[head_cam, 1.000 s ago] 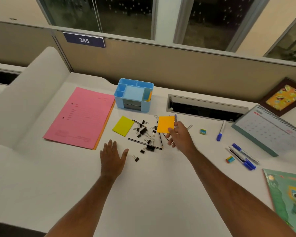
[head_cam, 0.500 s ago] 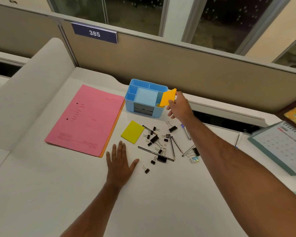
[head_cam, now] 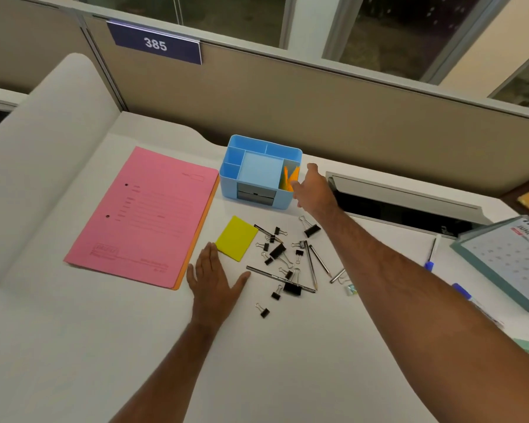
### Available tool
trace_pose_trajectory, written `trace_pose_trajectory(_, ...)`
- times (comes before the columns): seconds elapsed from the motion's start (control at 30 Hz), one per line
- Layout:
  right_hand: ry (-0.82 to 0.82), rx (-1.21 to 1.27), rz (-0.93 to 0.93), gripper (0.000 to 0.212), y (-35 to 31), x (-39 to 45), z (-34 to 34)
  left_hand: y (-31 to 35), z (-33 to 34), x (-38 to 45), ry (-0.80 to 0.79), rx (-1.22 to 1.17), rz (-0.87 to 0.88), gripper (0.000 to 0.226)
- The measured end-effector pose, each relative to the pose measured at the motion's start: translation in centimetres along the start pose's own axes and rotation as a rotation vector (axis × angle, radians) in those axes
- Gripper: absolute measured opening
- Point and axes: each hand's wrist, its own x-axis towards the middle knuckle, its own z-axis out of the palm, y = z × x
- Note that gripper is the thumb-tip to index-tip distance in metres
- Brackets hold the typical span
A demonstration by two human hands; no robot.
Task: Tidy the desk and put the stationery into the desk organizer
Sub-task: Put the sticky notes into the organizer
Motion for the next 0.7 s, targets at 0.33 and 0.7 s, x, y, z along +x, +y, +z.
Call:
trace_pose_trajectory(0.33,0.077,0.178,0.013,0.05,3.2,-3.6,-0.3,2.6,-1.8,4.7,0.021,-0.019,-0.161,0.076)
trace_pose_trajectory(0.7,0.048,0.263,0.06,0.038,8.0,-9.2,1.1,3.2,-2.7,5.3,-0.001,0.018,-0.217,0.079)
